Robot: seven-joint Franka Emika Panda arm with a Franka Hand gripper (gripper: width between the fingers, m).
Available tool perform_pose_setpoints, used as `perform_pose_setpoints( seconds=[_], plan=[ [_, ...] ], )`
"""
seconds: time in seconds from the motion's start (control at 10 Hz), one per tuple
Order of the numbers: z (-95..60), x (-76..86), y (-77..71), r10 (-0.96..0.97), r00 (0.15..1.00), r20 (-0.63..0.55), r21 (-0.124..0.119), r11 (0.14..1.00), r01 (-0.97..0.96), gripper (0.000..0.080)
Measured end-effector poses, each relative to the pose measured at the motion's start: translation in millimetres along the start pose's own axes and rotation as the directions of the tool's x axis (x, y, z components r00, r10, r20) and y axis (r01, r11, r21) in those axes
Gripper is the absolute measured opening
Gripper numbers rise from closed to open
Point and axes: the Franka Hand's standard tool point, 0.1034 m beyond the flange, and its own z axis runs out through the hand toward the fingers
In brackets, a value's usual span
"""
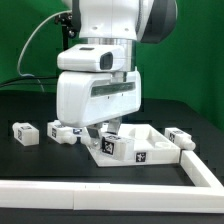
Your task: Assemble one leg
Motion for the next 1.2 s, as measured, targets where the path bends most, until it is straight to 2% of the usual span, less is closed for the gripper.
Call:
perform_pose_setpoints(
  seconds=[0.4,0.5,0.6,0.7,0.8,0.9,1.0,1.2],
  plan=[
    [0.6,-4.3,1.8,0.0,1.0,0.002,0.001,1.0,0.0,0.0285],
    [-0.8,-27.3,7.2,-0.004,1.0,0.01,0.005,1.0,0.004,0.0285],
    [0.1,-62.2,14.2,0.029,0.999,0.029,0.009,1.0,-0.029,0.0285],
    [7.0,-89.5,20.7,0.035,0.998,0.045,0.018,0.999,-0.036,0.0285],
    [17.4,-106.7,23.2,0.035,0.998,0.048,0.024,0.999,-0.036,0.0285],
    [25.8,-121.0,24.2,0.036,0.998,0.052,0.035,0.999,-0.038,0.0285],
    [28.9,-130.2,25.8,0.027,0.998,0.061,0.06,0.998,-0.031,0.0285],
    [29.0,-130.0,25.9,0.028,0.998,0.062,0.063,0.997,-0.032,0.0285]
  ],
)
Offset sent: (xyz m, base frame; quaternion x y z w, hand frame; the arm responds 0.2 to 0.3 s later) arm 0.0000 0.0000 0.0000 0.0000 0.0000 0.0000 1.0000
